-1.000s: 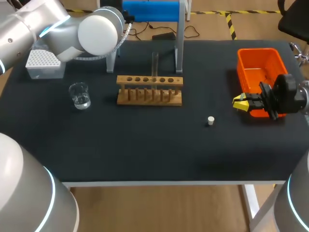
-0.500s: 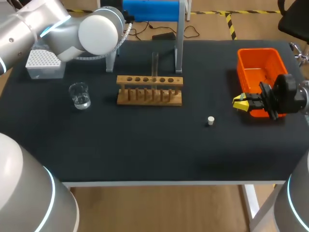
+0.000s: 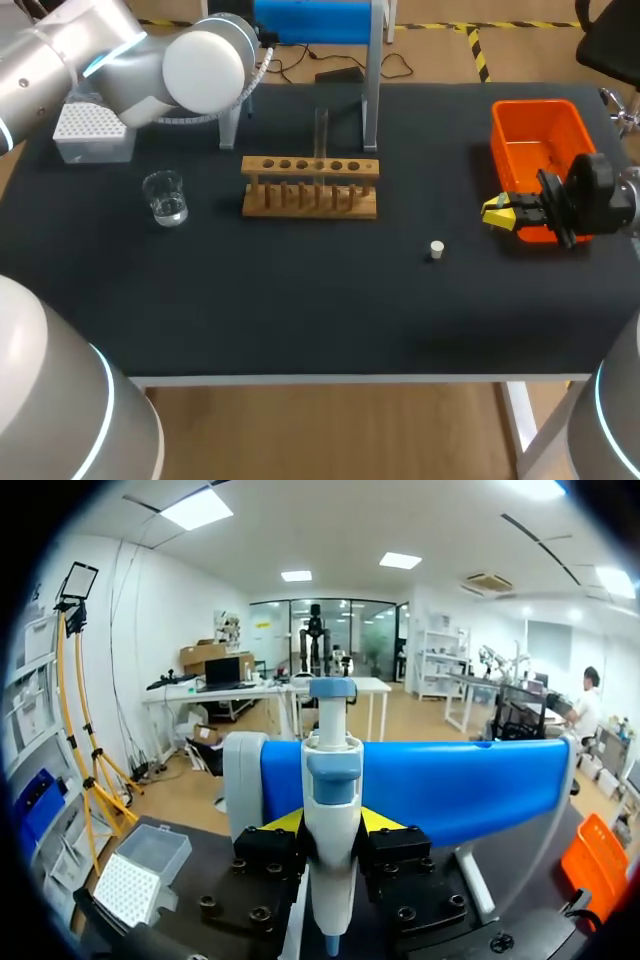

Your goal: Invert the test tube, pick up the pipette, mount the tip to pipette, aspirate from beaker and dispense into the tube, eject the tip, return the pipette, and cap with the stopper.

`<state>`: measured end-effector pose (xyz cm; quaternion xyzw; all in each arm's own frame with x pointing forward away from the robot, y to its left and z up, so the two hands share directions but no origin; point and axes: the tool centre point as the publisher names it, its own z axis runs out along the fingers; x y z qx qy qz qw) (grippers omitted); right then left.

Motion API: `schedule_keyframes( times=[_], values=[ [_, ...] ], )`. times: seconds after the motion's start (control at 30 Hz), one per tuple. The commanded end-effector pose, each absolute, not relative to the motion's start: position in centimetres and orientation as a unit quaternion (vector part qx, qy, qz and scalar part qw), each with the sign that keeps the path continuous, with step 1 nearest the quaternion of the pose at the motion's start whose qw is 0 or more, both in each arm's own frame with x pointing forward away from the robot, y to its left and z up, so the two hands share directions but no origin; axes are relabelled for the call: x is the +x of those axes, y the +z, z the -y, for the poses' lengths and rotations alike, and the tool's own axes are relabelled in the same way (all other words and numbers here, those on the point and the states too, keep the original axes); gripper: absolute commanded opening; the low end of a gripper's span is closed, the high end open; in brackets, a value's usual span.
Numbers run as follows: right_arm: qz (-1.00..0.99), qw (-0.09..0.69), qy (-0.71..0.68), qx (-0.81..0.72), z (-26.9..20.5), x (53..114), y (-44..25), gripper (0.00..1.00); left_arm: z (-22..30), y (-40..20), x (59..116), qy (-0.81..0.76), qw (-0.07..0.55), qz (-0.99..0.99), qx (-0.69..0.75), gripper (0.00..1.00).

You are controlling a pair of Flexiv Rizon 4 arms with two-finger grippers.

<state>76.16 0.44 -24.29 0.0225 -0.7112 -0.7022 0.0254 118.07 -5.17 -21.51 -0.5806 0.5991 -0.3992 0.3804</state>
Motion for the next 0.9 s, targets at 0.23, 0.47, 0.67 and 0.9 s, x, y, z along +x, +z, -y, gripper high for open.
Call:
schedule_keyframes(
  times=[0.23, 0.47, 0.67, 0.9],
  values=[
    [0.711, 0.025, -0.702, 0.022, -0.4, 76.1, -24.3, 0.0, 5.2, -18.9, 118.1, -0.403, 0.397, -0.593, -0.573, 0.0],
    [0.711, 0.025, -0.702, 0.022, -0.4, 76.1, -24.3, 0.0, 5.1, -16.1, 118.2, -0.407, 0.414, -0.586, -0.565, 0.0],
    [0.711, 0.025, -0.702, 0.022, -0.4, 76.1, -24.3, 0.0, 5.3, -14.6, 118.1, -0.411, 0.422, -0.583, -0.56, 0.0],
    [0.711, 0.025, -0.702, 0.022, -0.4, 76.1, -24.3, 0.0, 5.4, -13.5, 116.8, -0.421, 0.413, -0.593, -0.548, 0.0]
  ],
)
